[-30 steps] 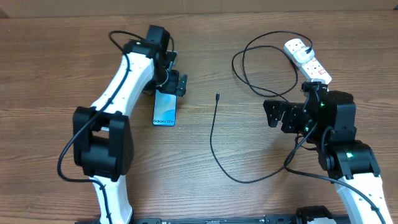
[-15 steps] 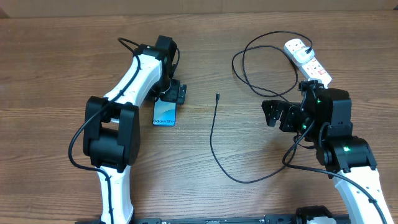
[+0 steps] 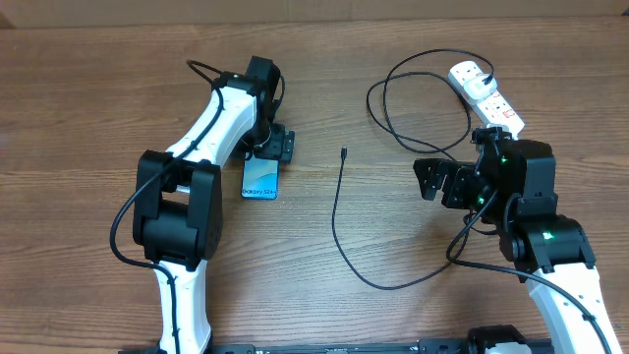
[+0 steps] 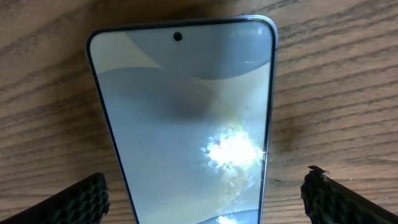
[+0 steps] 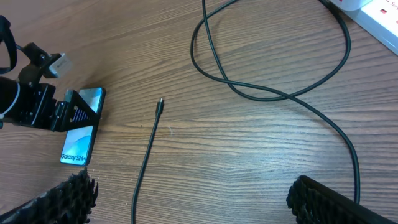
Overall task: Plug charger to phone and switch on socket
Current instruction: 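Close the left gripper on the phone's top edge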
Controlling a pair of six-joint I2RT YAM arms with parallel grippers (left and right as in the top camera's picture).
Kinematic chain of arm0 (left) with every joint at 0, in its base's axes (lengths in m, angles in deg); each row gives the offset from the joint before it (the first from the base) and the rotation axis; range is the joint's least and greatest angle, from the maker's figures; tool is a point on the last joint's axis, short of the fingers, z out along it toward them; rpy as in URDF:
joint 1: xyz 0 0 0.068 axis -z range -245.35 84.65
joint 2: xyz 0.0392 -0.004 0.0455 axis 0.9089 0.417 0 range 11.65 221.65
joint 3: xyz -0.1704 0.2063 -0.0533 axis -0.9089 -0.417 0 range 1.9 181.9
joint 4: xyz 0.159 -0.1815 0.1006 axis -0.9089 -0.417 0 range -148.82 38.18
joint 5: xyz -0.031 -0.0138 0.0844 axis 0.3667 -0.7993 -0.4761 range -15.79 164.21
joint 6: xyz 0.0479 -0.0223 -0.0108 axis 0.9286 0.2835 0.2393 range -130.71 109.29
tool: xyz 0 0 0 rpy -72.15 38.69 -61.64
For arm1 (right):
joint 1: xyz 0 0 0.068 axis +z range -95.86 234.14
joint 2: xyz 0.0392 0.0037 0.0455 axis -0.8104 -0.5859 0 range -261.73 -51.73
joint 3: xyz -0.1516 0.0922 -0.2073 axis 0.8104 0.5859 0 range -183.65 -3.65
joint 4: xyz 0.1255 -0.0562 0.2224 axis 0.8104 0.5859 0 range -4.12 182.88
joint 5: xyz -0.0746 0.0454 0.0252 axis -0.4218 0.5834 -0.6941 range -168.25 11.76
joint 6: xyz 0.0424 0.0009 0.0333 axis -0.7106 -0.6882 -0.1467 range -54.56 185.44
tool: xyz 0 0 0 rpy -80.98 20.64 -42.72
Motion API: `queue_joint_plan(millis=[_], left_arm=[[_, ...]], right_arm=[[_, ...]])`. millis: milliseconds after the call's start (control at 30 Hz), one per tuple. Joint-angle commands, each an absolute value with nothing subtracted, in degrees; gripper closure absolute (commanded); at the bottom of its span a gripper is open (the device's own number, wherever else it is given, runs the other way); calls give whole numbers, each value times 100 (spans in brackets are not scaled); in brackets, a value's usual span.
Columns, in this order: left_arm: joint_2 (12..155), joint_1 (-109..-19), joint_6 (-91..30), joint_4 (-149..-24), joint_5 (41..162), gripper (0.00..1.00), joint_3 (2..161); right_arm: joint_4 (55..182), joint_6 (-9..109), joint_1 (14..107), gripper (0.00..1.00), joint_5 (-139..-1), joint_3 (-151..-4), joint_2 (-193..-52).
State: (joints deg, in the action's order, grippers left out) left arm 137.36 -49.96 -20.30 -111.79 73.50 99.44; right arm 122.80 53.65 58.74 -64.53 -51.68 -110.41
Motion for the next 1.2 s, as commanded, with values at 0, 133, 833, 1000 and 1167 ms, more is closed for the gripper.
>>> queue_joint_plan(millis=[0,133,833,1000,1167], left_arm=[[13793,-5000,-2373,-11139,7291,8,9804],[13793,-5000,-2511,-11133,7300,10,9751],[13793,-4993,-2515,-10825,7422,14,9288],[13793,-4996,-2513,-10709,7400,16,9111],[13793,-4996,-2513,-10613,7379,15,9076]], right_arm=[[12263,5343,5896,0,-6418,-5332,-11038],[12263,5343,5896,0,-6416,-5332,-11038],[12265,5343,5896,0,-6416,-5332,-11038],[12265,5343,5896,0,-6416,-5332,-11038],[12263,5343,5896,0,-6416,-5332,-11038]])
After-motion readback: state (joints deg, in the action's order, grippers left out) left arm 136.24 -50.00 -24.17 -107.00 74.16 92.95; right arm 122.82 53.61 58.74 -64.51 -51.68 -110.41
